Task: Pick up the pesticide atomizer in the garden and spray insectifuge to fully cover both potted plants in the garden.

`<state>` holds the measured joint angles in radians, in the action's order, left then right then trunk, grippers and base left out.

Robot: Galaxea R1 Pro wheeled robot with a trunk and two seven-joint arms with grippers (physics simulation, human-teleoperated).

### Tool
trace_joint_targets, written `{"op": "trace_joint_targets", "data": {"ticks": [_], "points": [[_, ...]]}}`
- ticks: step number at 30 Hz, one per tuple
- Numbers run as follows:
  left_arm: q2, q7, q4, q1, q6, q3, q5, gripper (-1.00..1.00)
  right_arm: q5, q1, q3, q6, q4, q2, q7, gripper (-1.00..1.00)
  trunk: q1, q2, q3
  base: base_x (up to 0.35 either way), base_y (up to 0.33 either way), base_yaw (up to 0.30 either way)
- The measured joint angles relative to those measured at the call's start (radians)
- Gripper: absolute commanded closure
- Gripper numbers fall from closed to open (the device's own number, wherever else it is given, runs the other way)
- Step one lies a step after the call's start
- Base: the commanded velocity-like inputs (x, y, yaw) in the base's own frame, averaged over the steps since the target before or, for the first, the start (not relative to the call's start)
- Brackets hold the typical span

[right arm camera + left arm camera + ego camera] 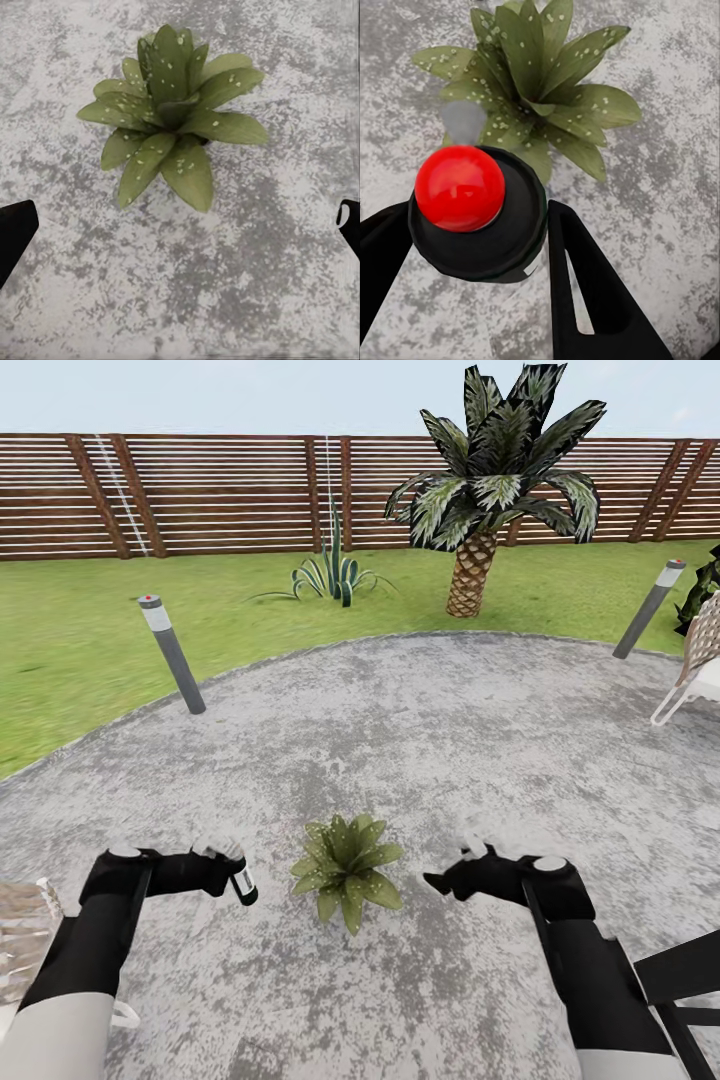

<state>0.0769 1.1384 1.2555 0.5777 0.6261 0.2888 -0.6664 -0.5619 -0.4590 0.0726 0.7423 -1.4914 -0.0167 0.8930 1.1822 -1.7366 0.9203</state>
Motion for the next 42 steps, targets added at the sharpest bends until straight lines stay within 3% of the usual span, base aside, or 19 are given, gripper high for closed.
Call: {"op": "trace_joint_targets", "data": {"ticks": [11,15,16,17,21,42], "points": [[-0.015,-0.017,0.0,-0.017,0.003,0.012,-0.001,1.0,0.001,0.008,0.029,0.066,-0.012,-0.003,0.005,-1.0,0.0,0.0,0.0,0.0,0.0,0.0],[-0.009,-0.009,0.003,-0.065,0.002,0.012,-0.001,1.0,-0.001,0.009,0.037,0.07,-0.016,-0.001,0.005,-1.0,0.0,0.0,0.0,0.0,0.0,0.0],[-0.011,-0.009,0.003,-0.066,0.003,0.011,-0.001,1.0,-0.001,0.009,0.053,0.069,-0.016,-0.001,0.006,-1.0,0.0,0.0,0.0,0.0,0.0,0.0],[-0.014,-0.011,0.006,-0.067,0.004,0.013,-0.001,1.0,-0.004,0.009,0.109,0.067,-0.024,0.001,0.008,-1.0,0.0,0.0,0.0,0.0,0.0,0.0],[-0.015,-0.013,0.011,-0.068,0.005,0.017,-0.001,1.0,-0.001,0.009,0.142,0.068,-0.044,0.004,0.009,-1.0,0.0,0.0,0.0,0.0,0.0,0.0],[-0.02,-0.021,0.02,-0.071,0.032,0.013,-0.001,1.0,-0.009,0.023,0.157,0.031,-0.05,0.011,0.007,-1.0,0.0,0.0,-0.002,0.0,0.0,0.0]]}}
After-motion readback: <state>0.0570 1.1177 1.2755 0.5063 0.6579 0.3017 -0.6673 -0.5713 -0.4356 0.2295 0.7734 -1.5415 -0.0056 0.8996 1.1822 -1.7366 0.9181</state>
